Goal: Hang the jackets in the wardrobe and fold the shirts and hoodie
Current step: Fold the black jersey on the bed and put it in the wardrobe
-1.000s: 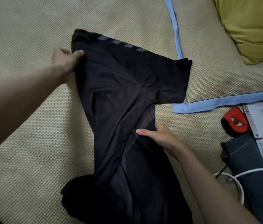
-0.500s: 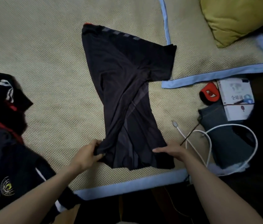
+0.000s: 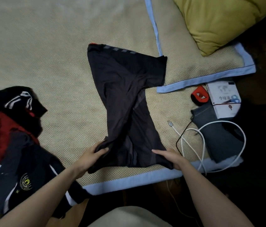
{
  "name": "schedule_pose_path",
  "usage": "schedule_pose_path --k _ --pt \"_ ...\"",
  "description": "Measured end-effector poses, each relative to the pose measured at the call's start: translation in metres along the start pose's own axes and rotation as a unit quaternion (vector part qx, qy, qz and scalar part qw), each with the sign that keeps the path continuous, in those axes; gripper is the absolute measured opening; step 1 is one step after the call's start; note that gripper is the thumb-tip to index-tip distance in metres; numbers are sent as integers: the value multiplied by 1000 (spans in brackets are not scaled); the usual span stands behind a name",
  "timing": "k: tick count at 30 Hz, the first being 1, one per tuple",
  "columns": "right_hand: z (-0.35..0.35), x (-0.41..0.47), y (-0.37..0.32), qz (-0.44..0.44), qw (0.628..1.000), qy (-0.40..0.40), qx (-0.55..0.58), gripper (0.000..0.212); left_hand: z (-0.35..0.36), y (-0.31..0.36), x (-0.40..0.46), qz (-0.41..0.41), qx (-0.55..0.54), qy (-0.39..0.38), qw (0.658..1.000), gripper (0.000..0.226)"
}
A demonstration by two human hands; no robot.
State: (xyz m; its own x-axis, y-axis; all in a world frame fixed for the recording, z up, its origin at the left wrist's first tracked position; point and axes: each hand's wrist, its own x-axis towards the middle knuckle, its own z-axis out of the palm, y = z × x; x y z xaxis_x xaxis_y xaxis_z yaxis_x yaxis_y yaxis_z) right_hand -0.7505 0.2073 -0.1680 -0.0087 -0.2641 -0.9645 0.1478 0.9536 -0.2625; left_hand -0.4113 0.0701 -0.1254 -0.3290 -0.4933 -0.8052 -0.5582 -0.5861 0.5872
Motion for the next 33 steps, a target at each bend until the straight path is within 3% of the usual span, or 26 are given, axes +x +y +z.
schedule_pose_path --k 3,5,9,12,14,18,20,22,27,31,33 --pt "-4 -5 4 65 994 -79 25 67 -2 13 -15 -35 -74 -6 997 23" --pt "-7 -7 10 101 992 -71 38 67 -7 16 -18 -97 -145 -10 985 25" --pt "-9 -19 21 103 979 -94 150 9 -28 4 -23 -149 -149 -61 976 46" --pt "-7 -16 39 114 974 -73 184 19 -46 -12 -18 -154 -186 -47 969 70" --pt "-5 -11 50 117 970 -57 205 22 -51 -14 -18 -182 -208 -31 961 64" --pt "1 -13 54 109 968 -46 220 10 -53 -9 -18 -220 -256 1 941 26" --pt "5 -10 56 100 966 -23 235 25 -58 -11 -17 -233 -309 13 922 28" --pt "12 -6 58 86 962 -9 258 26 -59 -17 -16 -244 -331 8 911 32" --pt "26 0 69 91 959 11 268 34 -53 -38 -17 -260 -213 46 941 9" --pt "33 2 74 107 964 67 234 54 -61 -54 -16 -225 -113 125 960 22" --pt "34 3 73 99 974 85 186 53 -67 -59 -15 -181 -55 156 970 30"
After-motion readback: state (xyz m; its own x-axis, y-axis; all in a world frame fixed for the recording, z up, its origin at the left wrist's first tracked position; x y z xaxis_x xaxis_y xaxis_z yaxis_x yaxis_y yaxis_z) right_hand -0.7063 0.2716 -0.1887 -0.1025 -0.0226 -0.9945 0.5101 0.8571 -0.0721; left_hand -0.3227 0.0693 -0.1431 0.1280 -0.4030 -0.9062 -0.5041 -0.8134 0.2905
